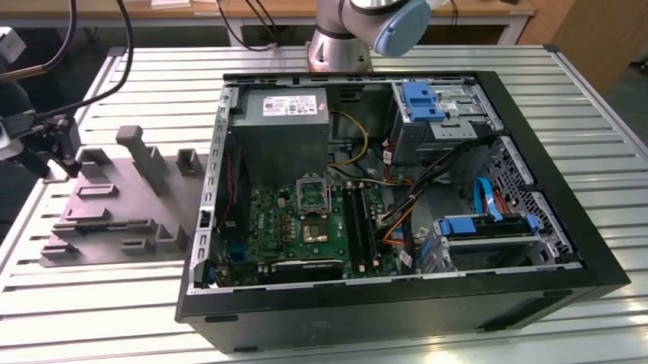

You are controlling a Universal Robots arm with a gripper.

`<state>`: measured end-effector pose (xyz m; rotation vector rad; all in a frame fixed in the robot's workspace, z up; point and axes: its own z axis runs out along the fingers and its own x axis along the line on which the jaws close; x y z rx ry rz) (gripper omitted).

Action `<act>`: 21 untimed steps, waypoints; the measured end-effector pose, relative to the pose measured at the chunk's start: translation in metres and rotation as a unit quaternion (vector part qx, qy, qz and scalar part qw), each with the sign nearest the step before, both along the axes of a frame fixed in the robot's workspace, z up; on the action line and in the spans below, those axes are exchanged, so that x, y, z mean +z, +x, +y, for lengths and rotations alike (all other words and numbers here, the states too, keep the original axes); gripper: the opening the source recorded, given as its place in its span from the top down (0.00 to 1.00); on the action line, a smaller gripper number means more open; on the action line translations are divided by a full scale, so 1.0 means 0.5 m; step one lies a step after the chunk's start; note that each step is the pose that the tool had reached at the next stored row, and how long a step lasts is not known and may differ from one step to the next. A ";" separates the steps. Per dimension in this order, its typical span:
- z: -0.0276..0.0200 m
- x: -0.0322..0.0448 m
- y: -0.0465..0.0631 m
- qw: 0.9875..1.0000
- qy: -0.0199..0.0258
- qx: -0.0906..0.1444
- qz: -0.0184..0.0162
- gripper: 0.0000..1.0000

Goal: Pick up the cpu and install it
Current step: 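Pick up the cpu and move it towards the insertion slot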

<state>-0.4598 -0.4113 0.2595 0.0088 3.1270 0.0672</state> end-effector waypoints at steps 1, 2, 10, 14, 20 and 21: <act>0.0000 0.001 0.000 1.000 0.000 0.000 0.000 0.53; 0.0000 0.001 0.000 1.000 0.000 0.000 0.000 0.53; 0.0001 0.008 0.000 1.000 0.000 0.000 0.000 0.53; 0.0000 0.011 0.000 1.000 0.000 0.000 0.000 0.53; 0.0000 0.015 0.000 1.000 0.000 0.000 0.000 0.53; 0.0000 0.016 0.000 1.000 0.000 0.000 0.000 0.53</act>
